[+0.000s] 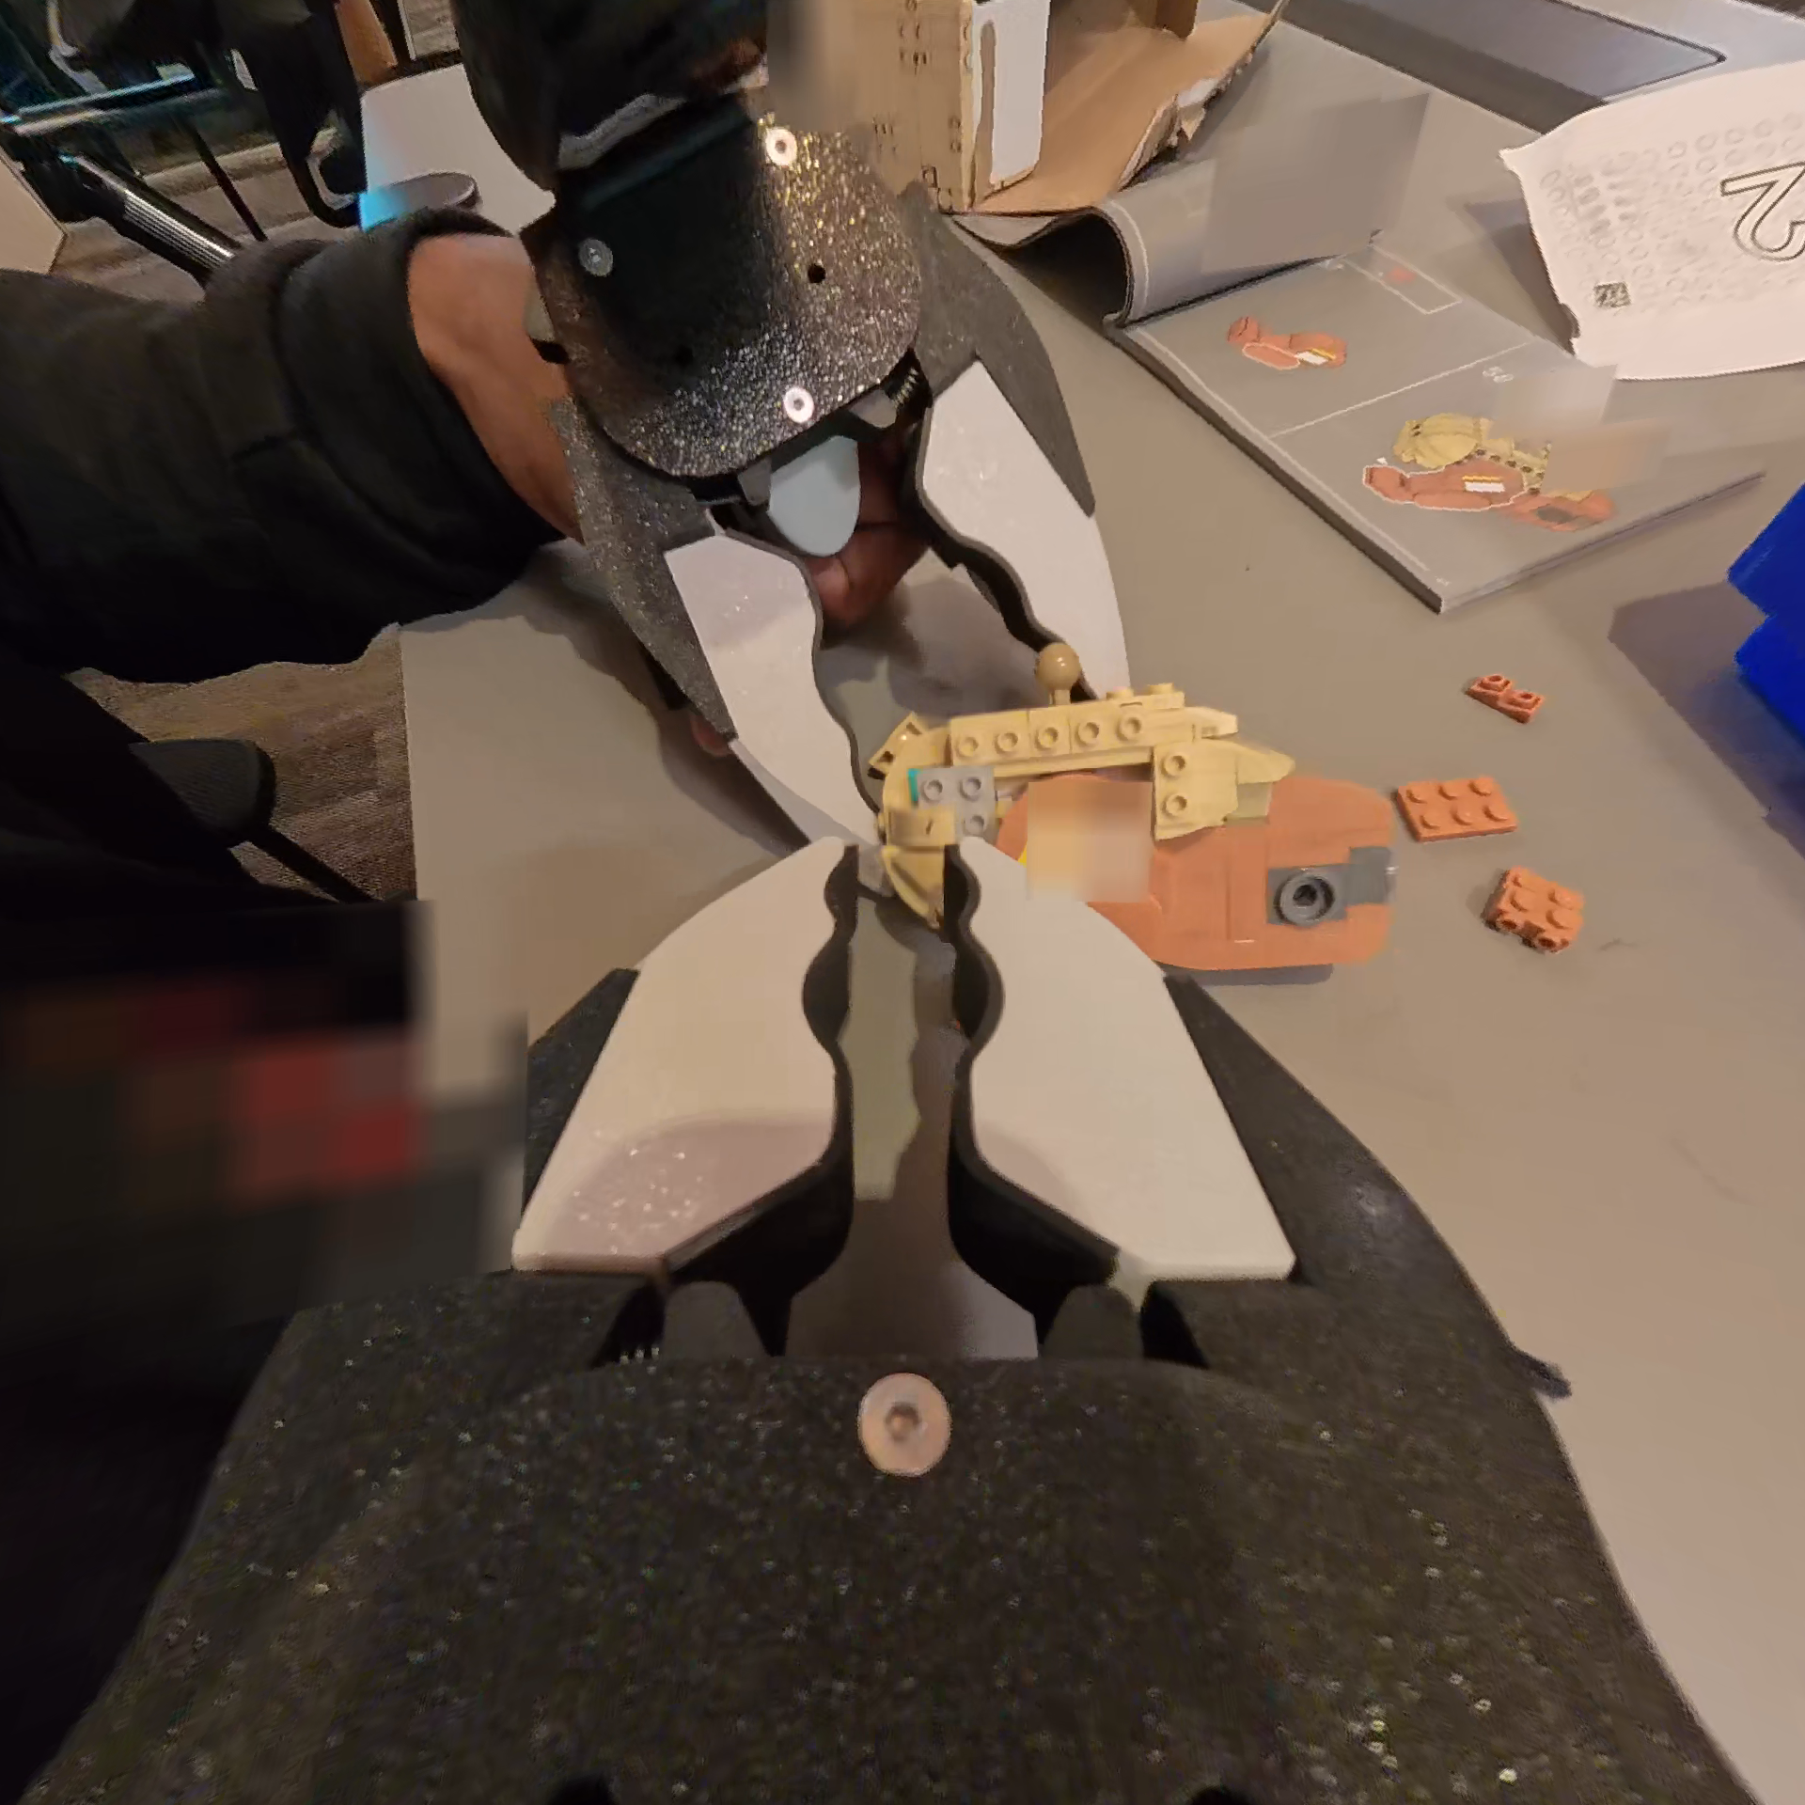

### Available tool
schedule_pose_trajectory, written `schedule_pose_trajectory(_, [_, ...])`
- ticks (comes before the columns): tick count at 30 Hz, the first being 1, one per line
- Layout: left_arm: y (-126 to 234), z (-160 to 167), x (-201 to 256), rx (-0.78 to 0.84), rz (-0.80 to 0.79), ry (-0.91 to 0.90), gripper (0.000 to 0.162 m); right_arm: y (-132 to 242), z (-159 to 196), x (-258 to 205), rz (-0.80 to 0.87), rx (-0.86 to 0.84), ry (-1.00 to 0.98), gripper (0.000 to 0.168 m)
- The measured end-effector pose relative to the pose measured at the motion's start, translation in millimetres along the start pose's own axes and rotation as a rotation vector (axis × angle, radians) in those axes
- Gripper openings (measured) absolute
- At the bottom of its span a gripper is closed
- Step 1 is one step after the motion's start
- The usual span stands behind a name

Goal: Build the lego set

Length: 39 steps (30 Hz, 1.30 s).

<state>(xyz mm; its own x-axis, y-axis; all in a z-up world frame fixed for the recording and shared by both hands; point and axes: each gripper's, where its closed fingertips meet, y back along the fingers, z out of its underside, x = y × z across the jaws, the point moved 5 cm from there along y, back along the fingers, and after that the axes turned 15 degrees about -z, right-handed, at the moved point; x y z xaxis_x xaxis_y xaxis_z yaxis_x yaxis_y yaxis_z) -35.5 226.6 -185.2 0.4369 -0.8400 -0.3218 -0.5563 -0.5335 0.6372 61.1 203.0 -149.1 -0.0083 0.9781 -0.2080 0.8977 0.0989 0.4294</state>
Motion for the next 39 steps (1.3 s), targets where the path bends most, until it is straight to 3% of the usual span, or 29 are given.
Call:
schedule_pose_trajectory(11, [39.4, 15.1, -13.2, 0.027, -0.111, 0.084, 0.069, 5.4, 1.2, -6.1, 0.028, -0.027, 0.030, 0.015])
schedule_pose_trajectory(20, [29.4, 28.6, -6.1, -0.019, -0.083, 0.075, 0.049, -7.5, 1.6, -7.1, 0.066, -0.060, 0.059, 0.015])
schedule_pose_trajectory(24, [28.2, 26.9, -1.1, -0.018, -0.017, 0.064, 0.019, -6.3, 2.0, -11.2, 0.068, -0.049, 0.060, 0.015])
schedule_pose_trajectory(27, [30.2, 27.9, 0.1, -0.010, 0.000, 0.063, 0.009, -5.5, 0.4, -15.0, 0.069, -0.040, 0.069, 0.015])
schedule_pose_trajectory(34, [38.4, 27.3, 1.7, 0.043, 0.028, 0.086, 0.008, -12.4, -3.3, -20.8, 0.044, -0.034, 0.106, 0.015])
schedule_pose_trajectory(39, [60.4, 16.5, 1.3, 0.220, 0.148, 0.252, 0.008, -16.2, -10.1, -24.2, 0.042, 0.002, 0.151, 0.017])
